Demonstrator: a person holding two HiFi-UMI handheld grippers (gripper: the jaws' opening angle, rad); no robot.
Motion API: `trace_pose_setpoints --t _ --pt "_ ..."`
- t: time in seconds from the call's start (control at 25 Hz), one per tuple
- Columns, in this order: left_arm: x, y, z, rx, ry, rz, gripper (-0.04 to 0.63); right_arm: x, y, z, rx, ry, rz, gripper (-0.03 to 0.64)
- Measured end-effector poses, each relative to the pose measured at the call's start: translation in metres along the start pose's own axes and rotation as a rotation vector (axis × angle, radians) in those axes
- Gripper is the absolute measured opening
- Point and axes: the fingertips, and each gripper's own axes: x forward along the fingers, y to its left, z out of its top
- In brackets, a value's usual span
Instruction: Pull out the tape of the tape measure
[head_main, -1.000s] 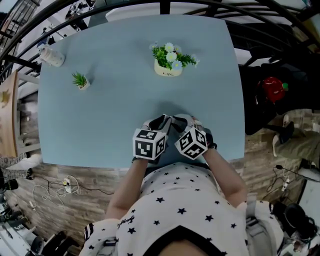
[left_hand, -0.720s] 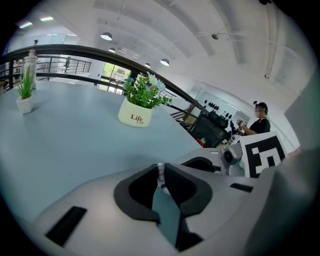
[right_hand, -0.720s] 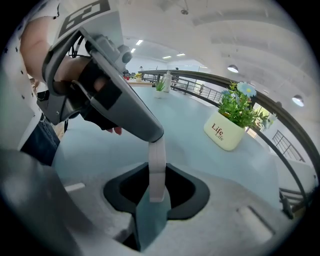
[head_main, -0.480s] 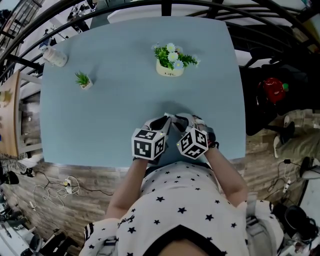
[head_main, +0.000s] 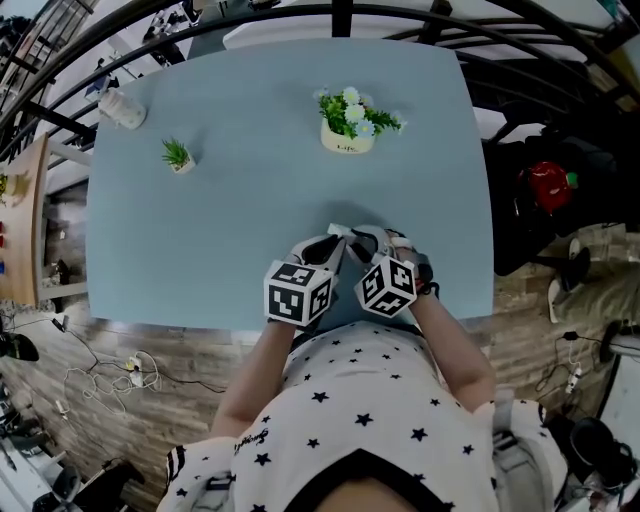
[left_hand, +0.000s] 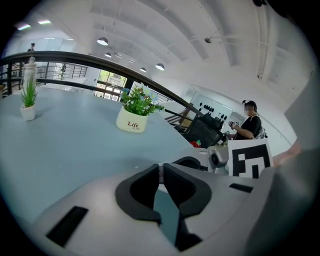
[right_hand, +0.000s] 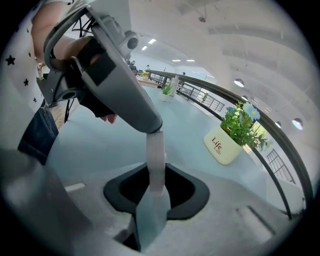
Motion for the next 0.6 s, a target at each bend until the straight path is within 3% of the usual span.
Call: trace_pose_setpoints --t 0.16,0.6 --pt "-0.016 0.0 0.01 -0.028 -0.042 -0.007 0.031 -0.001 -0.004 -0.001 -0.001 0.0 -0.015 0.1" --pt "-0.053 0.007 0.012 0.021 -0.083 0.032 0.031 0.003 0.002 0.012 -0.127 0.034 -0.018 0.1"
